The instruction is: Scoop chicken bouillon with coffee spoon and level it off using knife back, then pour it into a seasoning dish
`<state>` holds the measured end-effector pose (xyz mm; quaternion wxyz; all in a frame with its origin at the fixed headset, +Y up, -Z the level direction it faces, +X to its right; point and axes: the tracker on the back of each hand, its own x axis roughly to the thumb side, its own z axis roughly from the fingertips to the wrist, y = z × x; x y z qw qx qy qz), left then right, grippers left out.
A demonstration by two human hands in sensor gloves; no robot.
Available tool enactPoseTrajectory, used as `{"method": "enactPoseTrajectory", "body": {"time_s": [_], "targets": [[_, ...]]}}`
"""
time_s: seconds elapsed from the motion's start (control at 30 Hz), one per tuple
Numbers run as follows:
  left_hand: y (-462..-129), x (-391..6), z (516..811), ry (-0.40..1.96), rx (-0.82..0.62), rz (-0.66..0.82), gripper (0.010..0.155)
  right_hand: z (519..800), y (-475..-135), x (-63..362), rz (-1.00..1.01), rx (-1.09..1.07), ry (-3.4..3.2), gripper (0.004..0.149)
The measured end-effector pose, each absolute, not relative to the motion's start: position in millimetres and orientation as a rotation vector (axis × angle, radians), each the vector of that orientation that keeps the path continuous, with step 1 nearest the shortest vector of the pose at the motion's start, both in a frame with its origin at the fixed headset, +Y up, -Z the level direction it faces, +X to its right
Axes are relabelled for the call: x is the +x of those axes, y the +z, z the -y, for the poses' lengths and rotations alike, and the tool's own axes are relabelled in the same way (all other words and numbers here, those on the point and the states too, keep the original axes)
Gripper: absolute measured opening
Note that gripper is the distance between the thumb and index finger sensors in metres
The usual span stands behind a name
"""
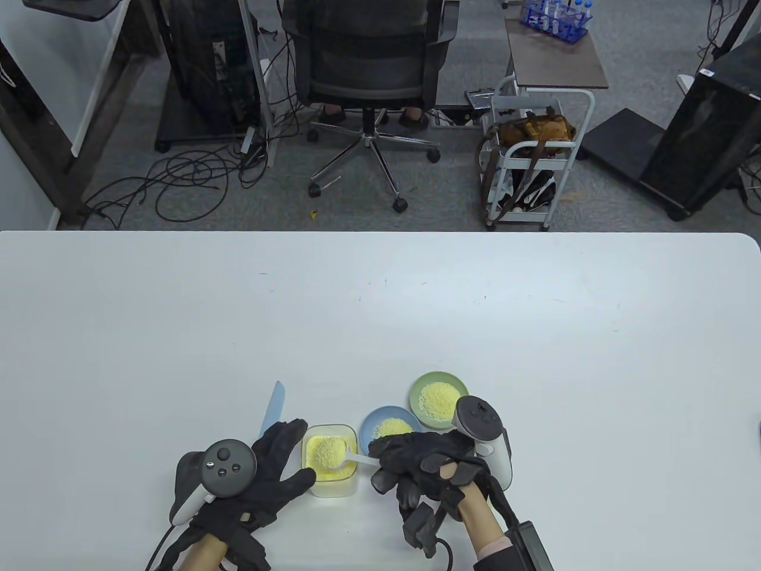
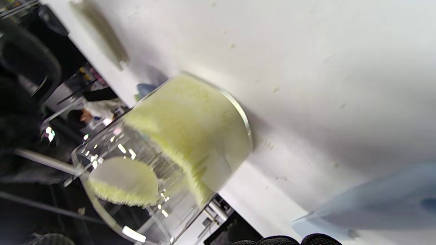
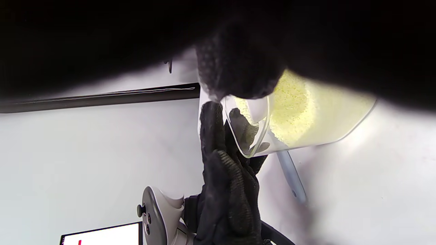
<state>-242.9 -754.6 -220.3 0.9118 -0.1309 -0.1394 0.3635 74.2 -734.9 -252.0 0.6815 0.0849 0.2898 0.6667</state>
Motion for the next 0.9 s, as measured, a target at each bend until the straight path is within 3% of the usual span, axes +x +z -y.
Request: {"method": "enactPoseTrajectory", "body": {"time_s": [0.13, 0.23, 0.3, 0.43, 0.9], "targets": [[-223, -257, 746, 0.834, -0.217, 0.24, 0.083, 733, -253, 78, -0.644, 0.212, 1.47, 0.041], [-223, -268, 746, 0.658, -0.134, 0.054, 0.068, 734, -253, 79, -0.639, 0.208, 1.454, 0.041], [-224, -273, 749, 0.523, -0.183, -0.049, 0.064, 734, -252, 78, -0.645, 0.213, 1.45, 0.041], [-229, -274, 761, 0.327, -0.359, -0.148, 0.072, 732, -251, 76, -0.651, 0.221, 1.453, 0.041], [-234, -263, 772, 0.207, -0.345, -0.155, 0.07, 723, -255, 74, -0.66, 0.226, 1.497, 0.041]]}}
